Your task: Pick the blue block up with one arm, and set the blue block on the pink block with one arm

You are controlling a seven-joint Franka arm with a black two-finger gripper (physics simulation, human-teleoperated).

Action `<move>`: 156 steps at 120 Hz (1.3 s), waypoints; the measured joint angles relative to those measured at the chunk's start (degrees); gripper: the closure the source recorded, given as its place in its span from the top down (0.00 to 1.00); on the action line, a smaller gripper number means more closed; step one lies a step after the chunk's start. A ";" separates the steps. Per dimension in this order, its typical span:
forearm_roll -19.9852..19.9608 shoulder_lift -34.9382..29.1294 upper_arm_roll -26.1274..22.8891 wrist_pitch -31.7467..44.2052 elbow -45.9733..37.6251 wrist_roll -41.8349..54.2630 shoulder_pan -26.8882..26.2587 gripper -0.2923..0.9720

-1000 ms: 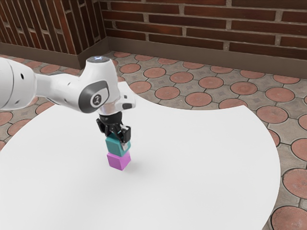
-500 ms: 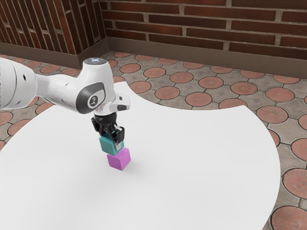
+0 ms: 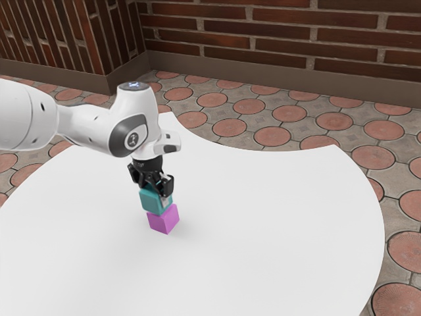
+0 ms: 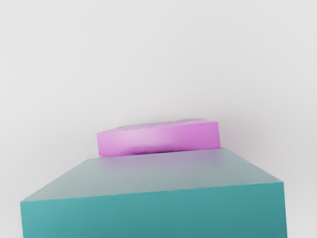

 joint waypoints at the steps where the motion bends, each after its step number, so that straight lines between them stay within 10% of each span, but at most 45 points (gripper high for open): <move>1: -0.02 0.01 0.00 0.00 0.00 -0.03 0.00 0.51; 78: -0.67 1.30 0.00 0.01 0.76 -1.68 -0.18 0.51; 118: -1.09 0.78 -0.04 -0.22 1.47 -1.14 -0.42 0.70; 156: -0.33 -3.12 -0.03 -15.86 17.42 -0.43 -0.33 0.75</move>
